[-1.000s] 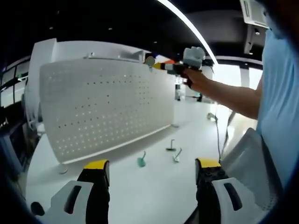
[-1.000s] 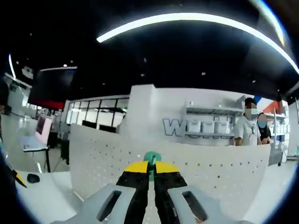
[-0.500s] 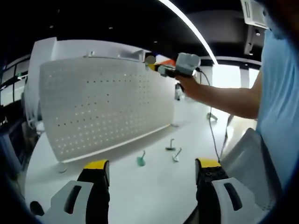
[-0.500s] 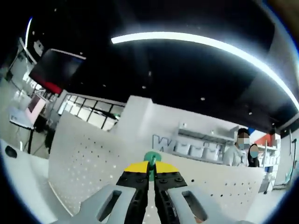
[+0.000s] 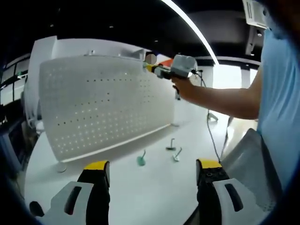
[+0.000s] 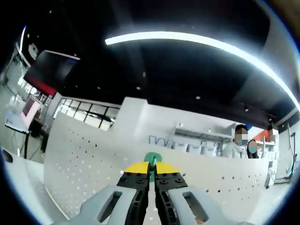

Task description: Insert the hook assembly into the mounting plate slot until the hook locks in place.

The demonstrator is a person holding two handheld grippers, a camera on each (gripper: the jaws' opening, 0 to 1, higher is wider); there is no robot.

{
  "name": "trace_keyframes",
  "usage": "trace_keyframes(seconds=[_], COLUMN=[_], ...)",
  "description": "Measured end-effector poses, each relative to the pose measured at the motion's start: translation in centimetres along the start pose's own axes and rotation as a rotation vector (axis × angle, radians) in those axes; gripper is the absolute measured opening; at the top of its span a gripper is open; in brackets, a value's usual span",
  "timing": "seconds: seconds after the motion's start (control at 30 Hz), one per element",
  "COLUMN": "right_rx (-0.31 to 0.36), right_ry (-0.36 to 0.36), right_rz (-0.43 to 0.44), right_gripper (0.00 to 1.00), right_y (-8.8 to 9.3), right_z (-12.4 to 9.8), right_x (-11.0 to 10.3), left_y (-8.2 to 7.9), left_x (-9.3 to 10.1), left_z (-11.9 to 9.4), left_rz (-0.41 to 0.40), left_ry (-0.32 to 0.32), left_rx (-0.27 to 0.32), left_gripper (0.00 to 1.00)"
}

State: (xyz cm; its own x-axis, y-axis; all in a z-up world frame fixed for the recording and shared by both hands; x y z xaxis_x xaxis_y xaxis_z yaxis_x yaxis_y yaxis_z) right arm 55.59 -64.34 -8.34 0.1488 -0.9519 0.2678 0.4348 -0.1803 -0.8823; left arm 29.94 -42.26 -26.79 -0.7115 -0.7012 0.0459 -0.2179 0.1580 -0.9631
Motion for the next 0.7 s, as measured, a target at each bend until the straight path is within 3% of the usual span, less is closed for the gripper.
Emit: trace_keyframes(seconds=[0.7], right_rx=[-0.012], right_ry=[0.018], right_rz=[0.02], right_gripper=[0.01], right_y=[1.6], right_z=[1.2], right_x=[0.0], left_y=[0.7], left_x=[0.0], left_z=[0.2], left_rz=[-0.01], left_ry=[0.001], left_rx=[-0.028], left_gripper=[0.76])
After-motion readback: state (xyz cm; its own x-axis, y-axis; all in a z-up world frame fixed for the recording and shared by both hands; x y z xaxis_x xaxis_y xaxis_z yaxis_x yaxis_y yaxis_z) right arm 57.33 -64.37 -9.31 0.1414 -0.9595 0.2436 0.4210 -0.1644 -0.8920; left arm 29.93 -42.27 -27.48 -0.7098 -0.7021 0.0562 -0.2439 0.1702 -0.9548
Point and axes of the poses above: the point that each gripper's makers call its tool centre point, and the gripper's own axes: z roughly forward along the fingers, x roughly to its right, y roughly out of its underside, the point moved 1 cm from there along -z, roughly backward along the fingers, and after that the axes turned 2 degrees about y, right-handed, at the moved point
